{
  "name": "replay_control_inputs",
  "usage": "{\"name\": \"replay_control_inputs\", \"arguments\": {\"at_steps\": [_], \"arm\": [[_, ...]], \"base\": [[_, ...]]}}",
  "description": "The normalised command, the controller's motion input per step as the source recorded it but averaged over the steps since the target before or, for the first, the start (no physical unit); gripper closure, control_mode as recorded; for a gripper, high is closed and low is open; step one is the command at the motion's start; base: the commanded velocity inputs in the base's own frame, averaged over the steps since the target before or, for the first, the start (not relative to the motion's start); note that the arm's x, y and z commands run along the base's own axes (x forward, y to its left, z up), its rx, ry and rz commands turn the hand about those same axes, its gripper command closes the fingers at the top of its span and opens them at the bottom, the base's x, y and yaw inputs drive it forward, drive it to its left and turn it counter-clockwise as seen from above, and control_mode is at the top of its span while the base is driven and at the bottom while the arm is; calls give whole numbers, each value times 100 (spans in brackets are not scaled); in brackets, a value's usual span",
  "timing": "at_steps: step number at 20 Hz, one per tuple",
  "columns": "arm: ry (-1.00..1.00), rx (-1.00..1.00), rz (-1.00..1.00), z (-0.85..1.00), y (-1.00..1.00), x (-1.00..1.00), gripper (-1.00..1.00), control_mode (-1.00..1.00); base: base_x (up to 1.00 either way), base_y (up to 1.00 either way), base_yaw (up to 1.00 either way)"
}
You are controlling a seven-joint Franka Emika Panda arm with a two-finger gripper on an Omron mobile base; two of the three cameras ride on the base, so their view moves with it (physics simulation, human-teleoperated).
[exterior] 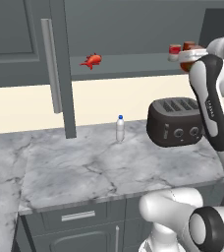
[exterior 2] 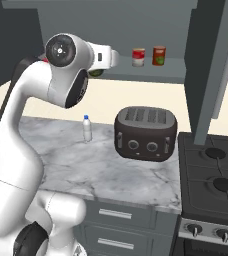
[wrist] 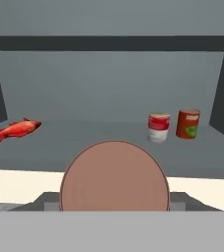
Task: Pick the cans from the counter and place them in their designated side in the cabinet.
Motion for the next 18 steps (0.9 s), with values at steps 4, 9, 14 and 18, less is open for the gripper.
{"name": "replay_control_inputs", "arguments": {"at_steps": [4,9,14,18], "arm": [[5,0,0,0,-5,21,100,-100],[5,0,0,0,0,26,100,-100],[0,0,0,-4,0,28,100,-100],[0,0,0,-11,0,31,100,-100]], "base": [[0,0,0],[0,0,0],[0,0,0],[0,0,0]]}}
